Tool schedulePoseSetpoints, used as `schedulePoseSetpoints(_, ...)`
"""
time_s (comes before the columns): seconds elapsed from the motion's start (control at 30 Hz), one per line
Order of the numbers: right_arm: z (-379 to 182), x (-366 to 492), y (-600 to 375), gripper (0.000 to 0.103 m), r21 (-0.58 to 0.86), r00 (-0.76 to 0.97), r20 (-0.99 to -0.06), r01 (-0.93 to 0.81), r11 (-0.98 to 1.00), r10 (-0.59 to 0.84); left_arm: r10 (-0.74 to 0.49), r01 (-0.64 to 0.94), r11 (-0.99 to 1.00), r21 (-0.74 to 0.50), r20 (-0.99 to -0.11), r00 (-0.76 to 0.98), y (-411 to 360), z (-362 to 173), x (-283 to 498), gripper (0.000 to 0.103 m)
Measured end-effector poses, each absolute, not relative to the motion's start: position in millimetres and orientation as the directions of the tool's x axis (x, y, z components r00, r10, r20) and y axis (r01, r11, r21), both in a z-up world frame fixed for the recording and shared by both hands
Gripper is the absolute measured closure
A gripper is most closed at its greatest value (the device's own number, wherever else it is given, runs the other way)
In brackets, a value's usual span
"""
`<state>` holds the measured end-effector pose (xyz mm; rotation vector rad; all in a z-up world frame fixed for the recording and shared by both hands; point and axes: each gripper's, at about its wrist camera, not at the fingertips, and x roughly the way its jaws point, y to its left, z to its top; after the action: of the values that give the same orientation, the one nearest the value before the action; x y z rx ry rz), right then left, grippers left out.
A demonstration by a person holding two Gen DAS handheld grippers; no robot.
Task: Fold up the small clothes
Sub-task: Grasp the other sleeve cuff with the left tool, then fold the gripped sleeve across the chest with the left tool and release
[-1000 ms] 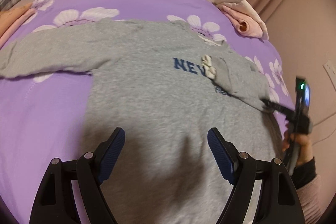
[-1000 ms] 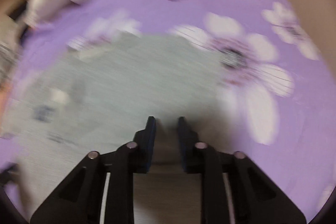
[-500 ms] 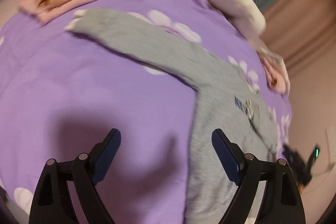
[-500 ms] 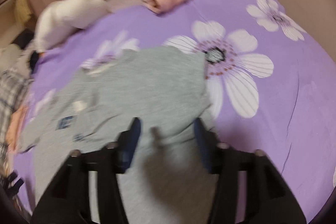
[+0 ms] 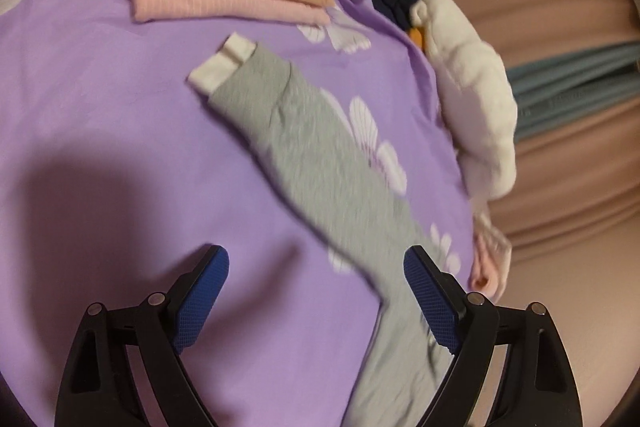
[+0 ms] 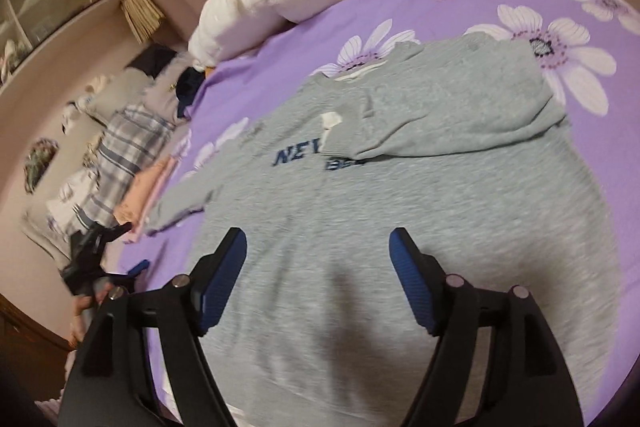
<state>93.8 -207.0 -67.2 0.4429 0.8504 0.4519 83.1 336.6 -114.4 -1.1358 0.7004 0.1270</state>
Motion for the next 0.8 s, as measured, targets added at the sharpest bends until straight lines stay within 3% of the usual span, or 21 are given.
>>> schedulePoseSetpoints(0.47, -71, 101, -192, 0.027, 0.541, 0.563, -0.63, -0.177, 0.822, 0.535, -0.166, -0.444, 0.346, -0.826, -0.52, 0.838, 386, -136, 146, 0.016)
schedulePoseSetpoints(0.57, -75, 102, -190, 0.027, 0.54, 0.56, -0.637, -0.168, 0.825, 0.53, -0.13, -0.482, 0.412, -0.773, -0.573, 0.809, 384, -133, 147, 0.037)
schedulePoseSetpoints(0.63, -77, 102, -190, 0.027, 0.539, 0.557, -0.64, -0.166, 0.826, 0.529, -0.101, -0.527, 0.462, -0.713, -0.633, 0.768, 381, -132, 149, 0.078)
schedulePoseSetpoints(0.67, -76, 101, -190, 0.027, 0.538, 0.559, -0.639, -0.165, 0.827, 0.528, -0.096, -0.543, 0.466, -0.699, -0.65, 0.754, 382, -133, 148, 0.085)
schedulePoseSetpoints(0.8, -74, 93, -194, 0.027, 0.535, 0.568, -0.626, -0.185, 0.824, 0.534, -0.025, -0.557, 0.516, -0.65, -0.662, 0.749, 373, -112, 143, 0.085)
